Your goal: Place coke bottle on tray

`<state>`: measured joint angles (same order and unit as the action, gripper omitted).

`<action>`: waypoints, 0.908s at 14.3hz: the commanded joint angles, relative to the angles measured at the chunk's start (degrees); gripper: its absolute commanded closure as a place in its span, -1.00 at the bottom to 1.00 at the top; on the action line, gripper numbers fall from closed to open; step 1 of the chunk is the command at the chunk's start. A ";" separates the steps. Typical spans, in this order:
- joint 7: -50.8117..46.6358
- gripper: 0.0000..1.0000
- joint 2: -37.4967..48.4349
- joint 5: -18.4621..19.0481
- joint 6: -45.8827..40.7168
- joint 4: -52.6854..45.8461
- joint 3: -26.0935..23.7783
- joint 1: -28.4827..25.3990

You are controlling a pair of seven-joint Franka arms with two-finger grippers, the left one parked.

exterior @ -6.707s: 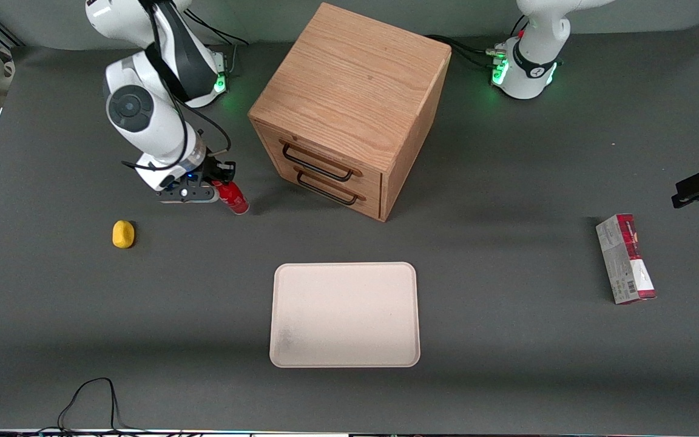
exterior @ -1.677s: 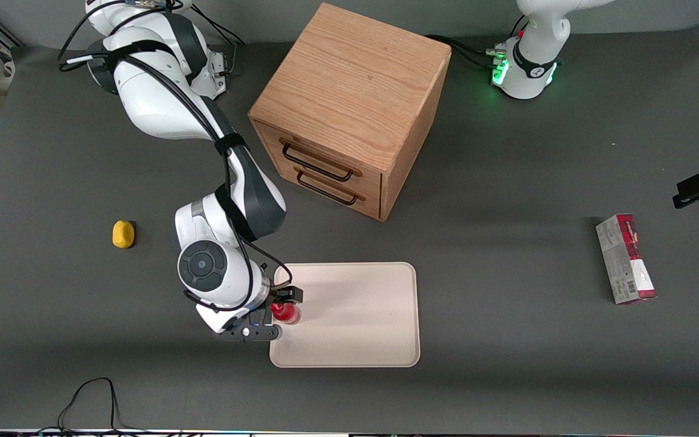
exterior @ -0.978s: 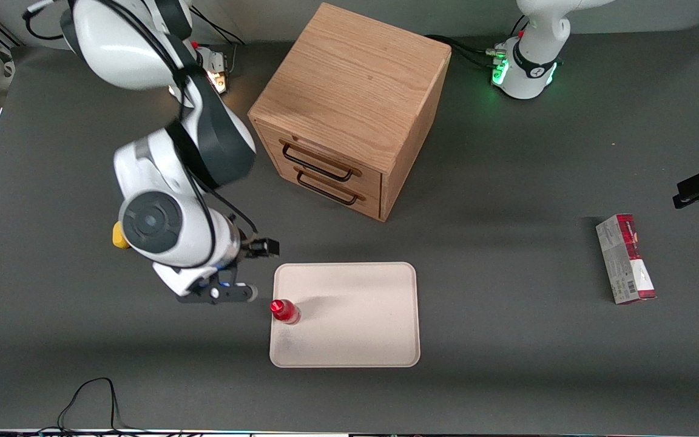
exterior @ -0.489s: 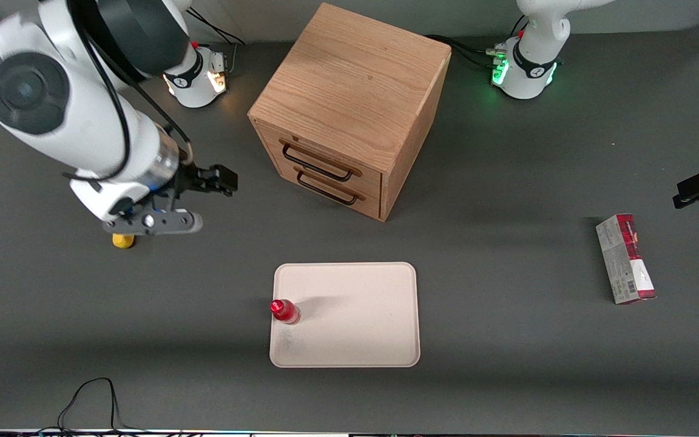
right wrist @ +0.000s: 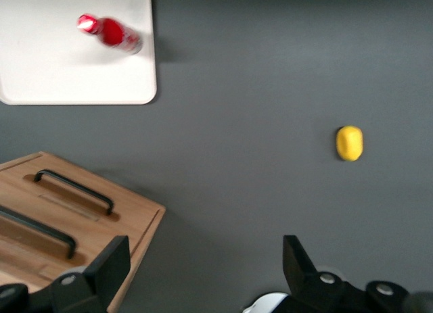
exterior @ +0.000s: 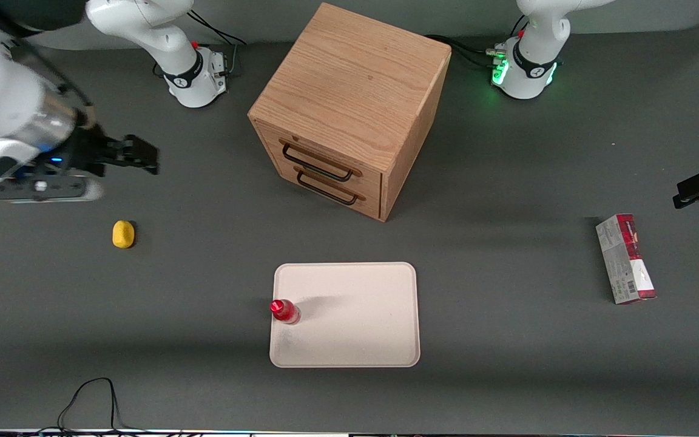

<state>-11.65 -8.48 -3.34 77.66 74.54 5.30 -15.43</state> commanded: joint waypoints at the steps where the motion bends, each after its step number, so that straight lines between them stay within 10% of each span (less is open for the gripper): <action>1: 6.62 -1.00 10.04 0.09 6.53 13.67 -2.75 6.97; 13: 16.74 -1.00 13.57 3.87 7.51 19.32 -0.64 11.92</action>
<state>2.28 3.34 -0.39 84.02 91.29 4.23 -3.79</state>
